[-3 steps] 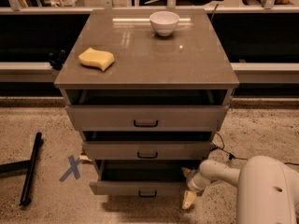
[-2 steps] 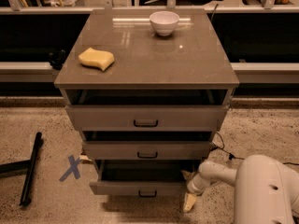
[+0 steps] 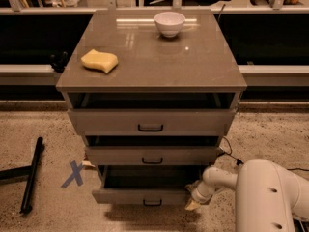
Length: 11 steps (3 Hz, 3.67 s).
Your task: Open bottom drawer
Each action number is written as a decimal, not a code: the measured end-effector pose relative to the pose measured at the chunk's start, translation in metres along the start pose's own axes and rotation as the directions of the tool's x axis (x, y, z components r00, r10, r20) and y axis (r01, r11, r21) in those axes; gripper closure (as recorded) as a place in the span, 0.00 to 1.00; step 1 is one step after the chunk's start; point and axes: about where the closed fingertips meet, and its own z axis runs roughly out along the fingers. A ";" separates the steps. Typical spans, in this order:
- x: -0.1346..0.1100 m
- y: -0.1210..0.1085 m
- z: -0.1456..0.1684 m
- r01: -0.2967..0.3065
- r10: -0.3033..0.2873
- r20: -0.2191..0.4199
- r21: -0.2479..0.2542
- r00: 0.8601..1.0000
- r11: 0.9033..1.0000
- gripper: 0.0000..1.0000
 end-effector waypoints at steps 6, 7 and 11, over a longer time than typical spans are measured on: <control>-0.015 0.094 0.006 0.005 -0.003 0.186 -0.011 0.982 1.000 0.74; -0.015 0.094 0.006 0.005 -0.003 0.186 -0.011 0.982 1.000 0.51; -0.022 0.117 0.012 0.048 -0.036 0.199 -0.056 0.979 0.997 0.18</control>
Offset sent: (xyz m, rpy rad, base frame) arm -0.1279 0.0177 0.0309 0.2005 0.0172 0.0658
